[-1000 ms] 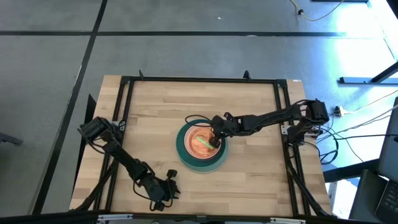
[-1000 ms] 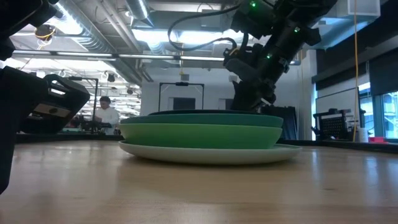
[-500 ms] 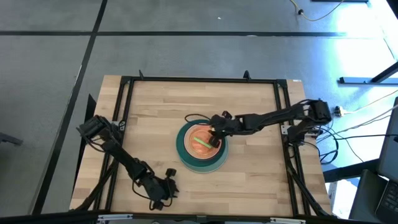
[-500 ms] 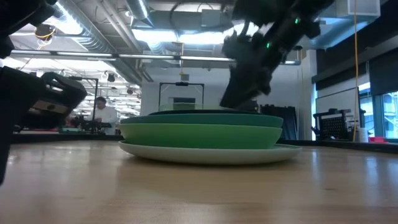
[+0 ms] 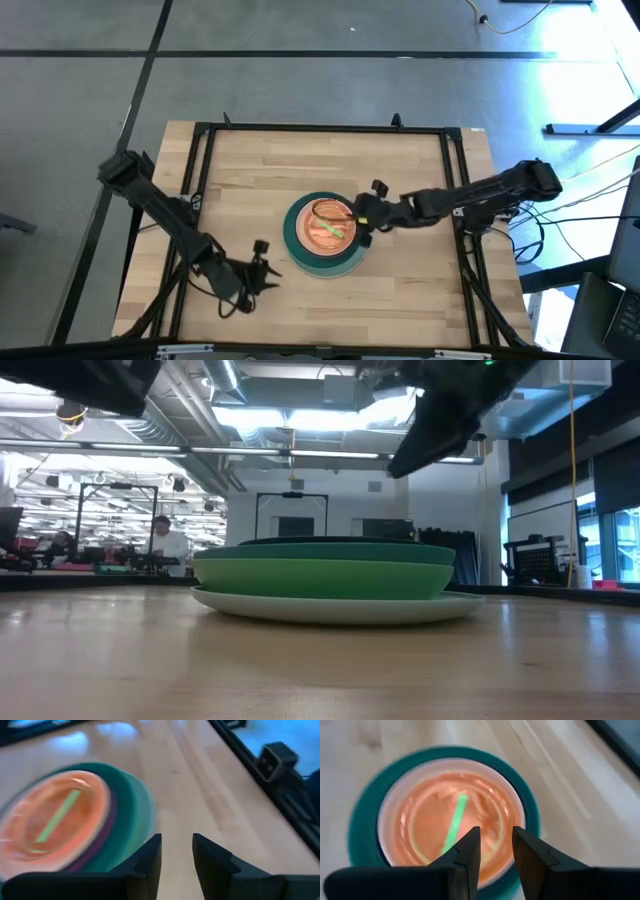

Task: Stack plastic plates
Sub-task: Return to Home Position

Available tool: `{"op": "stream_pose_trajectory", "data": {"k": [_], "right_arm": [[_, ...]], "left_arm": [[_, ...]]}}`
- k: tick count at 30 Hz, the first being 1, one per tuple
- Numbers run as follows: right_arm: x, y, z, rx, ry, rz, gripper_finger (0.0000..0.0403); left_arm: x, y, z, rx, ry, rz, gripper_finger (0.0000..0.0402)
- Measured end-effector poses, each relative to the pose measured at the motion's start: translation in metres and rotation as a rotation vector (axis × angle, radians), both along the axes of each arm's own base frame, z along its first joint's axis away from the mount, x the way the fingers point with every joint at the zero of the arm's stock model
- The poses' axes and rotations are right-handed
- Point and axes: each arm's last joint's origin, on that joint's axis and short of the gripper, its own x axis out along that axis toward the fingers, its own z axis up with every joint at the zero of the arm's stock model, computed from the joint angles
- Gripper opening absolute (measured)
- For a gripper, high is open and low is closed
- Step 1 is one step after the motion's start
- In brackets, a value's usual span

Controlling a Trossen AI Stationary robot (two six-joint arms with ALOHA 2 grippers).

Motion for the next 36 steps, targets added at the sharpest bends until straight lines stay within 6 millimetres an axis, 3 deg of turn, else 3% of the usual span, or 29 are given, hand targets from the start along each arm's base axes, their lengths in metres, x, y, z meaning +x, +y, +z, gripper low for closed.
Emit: {"op": "stream_pose_trajectory", "data": {"k": [5, 9, 14, 19, 23, 27, 31, 36], "right_arm": [[-0.012, 0.013, -0.003, -0.059, 0.020, 0.044, 0.0106], [-0.021, 0.021, -0.010, -0.025, 0.017, 0.137, 0.0106], [-0.035, 0.017, -0.018, 0.023, -0.041, 0.190, 0.0104], [-0.055, 0.005, -0.024, 0.098, -0.164, 0.255, 0.0073], [-0.073, -0.010, -0.031, 0.161, -0.289, 0.296, 0.0039], [-0.091, -0.023, -0.038, 0.200, -0.412, 0.336, 0.0008], [-0.110, -0.032, -0.047, 0.209, -0.557, 0.358, 0.0006], [-0.134, -0.035, -0.065, 0.188, -0.683, 0.381, 0.0006]], "left_arm": [[-0.016, 0.037, 0.011, -0.003, -0.082, 0.064, 0.0103], [-0.031, 0.070, 0.002, -0.037, -0.148, 0.142, 0.0103], [-0.050, 0.111, -0.013, -0.093, -0.221, 0.232, 0.0103], [-0.068, 0.142, -0.019, -0.170, -0.293, 0.289, 0.0103], [-0.080, 0.159, -0.019, -0.204, -0.373, 0.296, 0.0087], [-0.090, 0.170, -0.018, -0.224, -0.444, 0.288, 0.0045], [-0.098, 0.177, -0.015, -0.249, -0.496, 0.273, 0.0005], [-0.105, 0.181, -0.020, -0.256, -0.548, 0.275, 0.0007]]}}
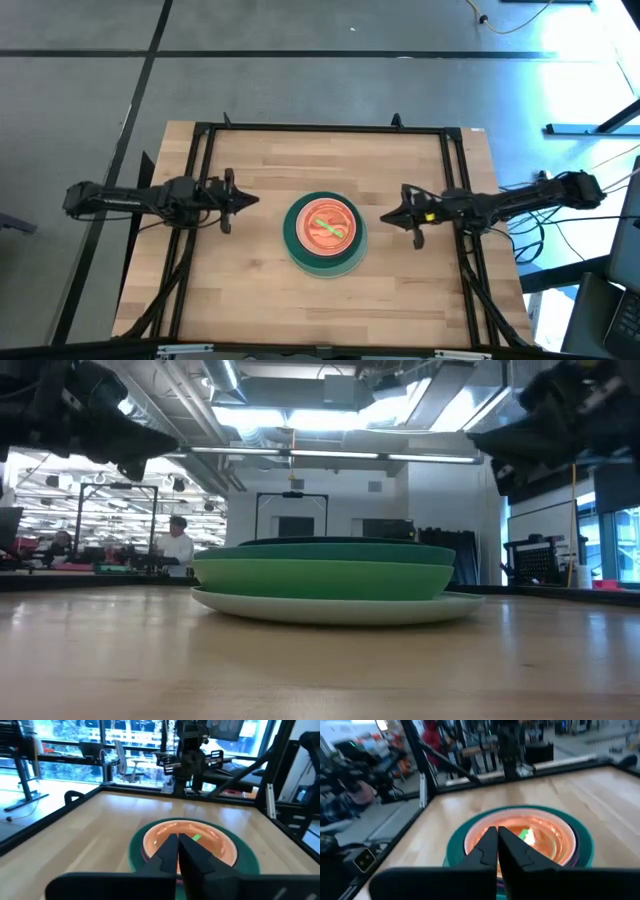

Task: Stack plastic plates
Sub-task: Return to Home Position

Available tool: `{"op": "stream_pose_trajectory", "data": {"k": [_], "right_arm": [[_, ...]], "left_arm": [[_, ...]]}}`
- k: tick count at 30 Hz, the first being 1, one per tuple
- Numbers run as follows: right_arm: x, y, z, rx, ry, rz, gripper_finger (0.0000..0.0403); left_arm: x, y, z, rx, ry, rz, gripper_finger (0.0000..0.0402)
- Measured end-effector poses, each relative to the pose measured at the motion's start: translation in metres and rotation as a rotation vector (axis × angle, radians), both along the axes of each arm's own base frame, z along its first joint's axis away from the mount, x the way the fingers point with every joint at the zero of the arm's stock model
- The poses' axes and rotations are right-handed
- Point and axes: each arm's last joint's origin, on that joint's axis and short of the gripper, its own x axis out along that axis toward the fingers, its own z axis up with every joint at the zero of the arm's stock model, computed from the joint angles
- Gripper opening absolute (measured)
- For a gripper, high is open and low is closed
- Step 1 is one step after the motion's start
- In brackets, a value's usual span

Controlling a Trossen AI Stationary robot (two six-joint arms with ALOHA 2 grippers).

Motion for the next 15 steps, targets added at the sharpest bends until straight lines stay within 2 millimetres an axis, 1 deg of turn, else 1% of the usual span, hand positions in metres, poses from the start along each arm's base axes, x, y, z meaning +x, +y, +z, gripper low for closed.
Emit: {"op": "stream_pose_trajectory", "data": {"k": [4, 6, 10, 15], "right_arm": [[-0.016, -0.001, -0.010, 0.022, -0.088, 0.002, 0.0001], [-0.021, -0.002, -0.014, 0.035, -0.084, -0.002, 0.0003], [-0.026, -0.003, -0.012, 0.017, -0.090, -0.029, 0.0001], [-0.032, -0.004, -0.009, -0.042, -0.118, -0.038, 0.0001]], "left_arm": [[-0.004, 0.002, -0.013, -0.001, -0.011, 0.019, 0.0001], [-0.006, 0.003, -0.020, -0.003, -0.002, 0.034, 0.0003], [-0.009, 0.005, -0.023, 0.006, 0.024, 0.075, 0.0005], [-0.013, 0.005, -0.019, 0.015, -0.027, 0.077, 0.0001]]}}
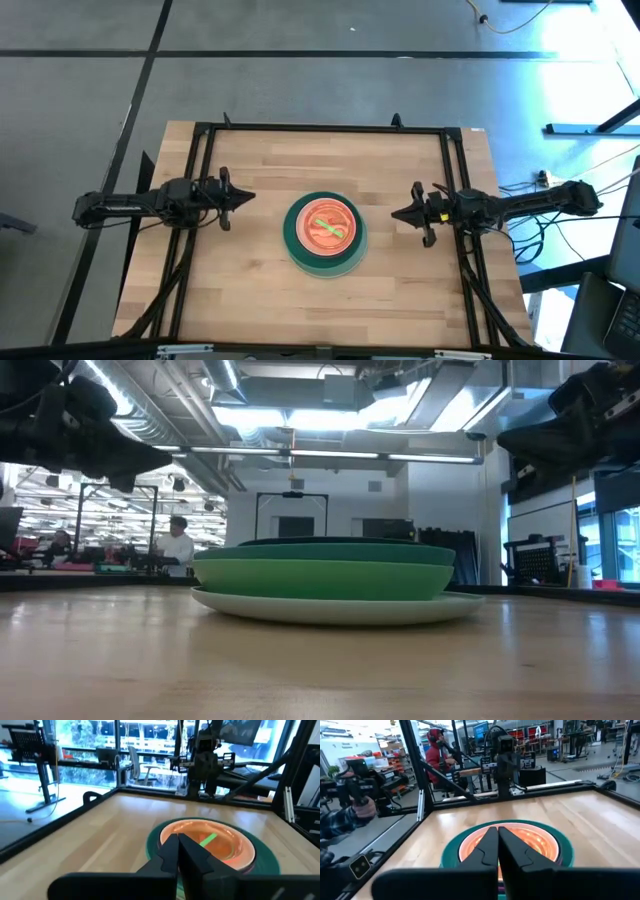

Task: Stack plastic plates
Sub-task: Return to Home Position

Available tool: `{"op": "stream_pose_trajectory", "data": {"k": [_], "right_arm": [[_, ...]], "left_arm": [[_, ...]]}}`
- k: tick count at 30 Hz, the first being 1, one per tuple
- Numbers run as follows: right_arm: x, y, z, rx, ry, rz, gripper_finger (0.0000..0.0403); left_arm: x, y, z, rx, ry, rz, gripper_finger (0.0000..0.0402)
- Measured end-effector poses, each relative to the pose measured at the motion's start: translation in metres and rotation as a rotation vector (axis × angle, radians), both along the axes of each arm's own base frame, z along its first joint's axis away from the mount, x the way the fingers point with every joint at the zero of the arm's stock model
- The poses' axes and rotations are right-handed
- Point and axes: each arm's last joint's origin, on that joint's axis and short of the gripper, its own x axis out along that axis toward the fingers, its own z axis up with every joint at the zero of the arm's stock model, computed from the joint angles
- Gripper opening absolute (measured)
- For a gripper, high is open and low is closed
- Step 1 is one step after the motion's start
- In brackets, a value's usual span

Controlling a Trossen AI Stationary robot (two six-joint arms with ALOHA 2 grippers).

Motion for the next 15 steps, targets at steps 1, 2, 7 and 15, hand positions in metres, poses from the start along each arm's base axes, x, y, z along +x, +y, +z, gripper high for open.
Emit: {"op": "stream_pose_trajectory", "data": {"k": [1, 2, 7, 15], "right_arm": [[-0.002, 0.000, 0.000, -0.004, 0.002, 0.000, 0.0001], [-0.003, 0.000, 0.000, -0.006, 0.004, -0.001, 0.0000], [-0.010, -0.003, -0.007, -0.009, 0.083, -0.073, 0.0001], [-0.022, -0.006, -0.010, 0.038, 0.108, -0.142, 0.0001]], "left_arm": [[-0.001, 0.000, 0.000, -0.005, -0.003, 0.004, 0.0001], [-0.002, 0.001, 0.001, -0.007, -0.018, 0.005, 0.0002], [-0.004, 0.002, 0.005, -0.033, -0.066, 0.010, 0.0004], [-0.004, 0.003, 0.003, -0.088, -0.060, -0.026, 0.0001]]}}
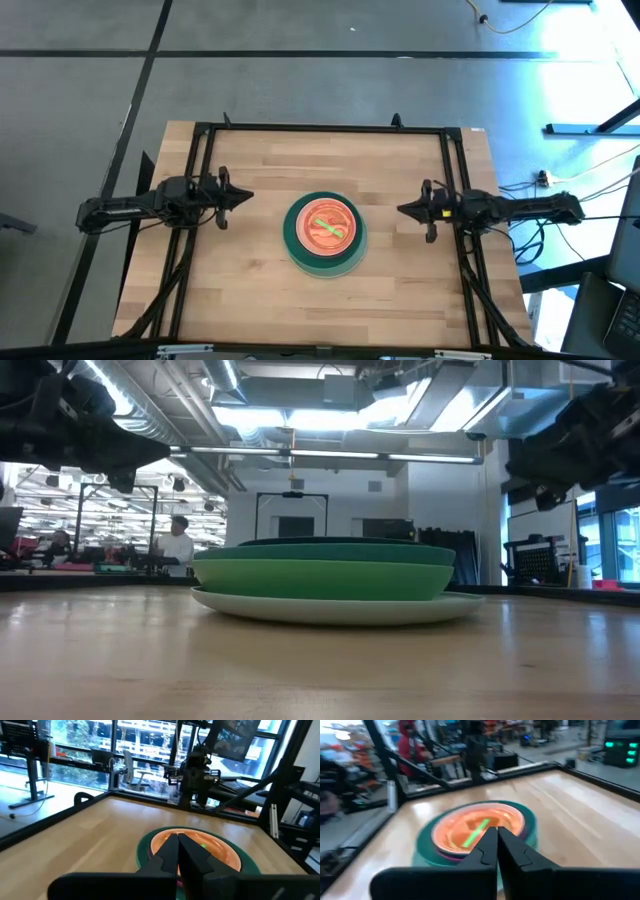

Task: Stack plastic plates
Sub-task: Return to Home Position

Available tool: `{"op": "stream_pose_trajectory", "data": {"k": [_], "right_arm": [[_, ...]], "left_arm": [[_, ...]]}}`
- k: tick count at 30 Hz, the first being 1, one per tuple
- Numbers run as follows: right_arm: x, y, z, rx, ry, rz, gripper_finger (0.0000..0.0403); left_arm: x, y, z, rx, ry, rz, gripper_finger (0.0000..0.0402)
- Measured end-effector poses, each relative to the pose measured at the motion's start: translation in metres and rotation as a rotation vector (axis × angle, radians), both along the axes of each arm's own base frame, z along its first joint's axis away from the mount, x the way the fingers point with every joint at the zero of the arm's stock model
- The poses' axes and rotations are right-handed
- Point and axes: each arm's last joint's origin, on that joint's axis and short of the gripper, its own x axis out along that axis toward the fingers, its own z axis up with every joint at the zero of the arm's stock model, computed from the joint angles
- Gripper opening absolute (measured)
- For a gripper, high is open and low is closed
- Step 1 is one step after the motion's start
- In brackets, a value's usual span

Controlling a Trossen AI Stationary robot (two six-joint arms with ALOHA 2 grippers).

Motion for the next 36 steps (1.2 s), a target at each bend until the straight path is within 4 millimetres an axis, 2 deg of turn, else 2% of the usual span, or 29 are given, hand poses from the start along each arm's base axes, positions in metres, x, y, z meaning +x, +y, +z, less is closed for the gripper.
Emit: {"op": "stream_pose_trajectory", "data": {"k": [10, 36], "right_arm": [[-0.0031, 0.0030, 0.0014, 0.003, -0.020, 0.113, 0.0001], [-0.0031, 0.0028, 0.0012, 0.003, -0.018, 0.106, 0.0001]], "left_arm": [[-0.0016, 0.0080, 0.0006, 0.032, 0.002, 0.123, 0.0001], [-0.0010, 0.0087, -0.0006, 0.024, 0.014, 0.112, 0.0002]]}}
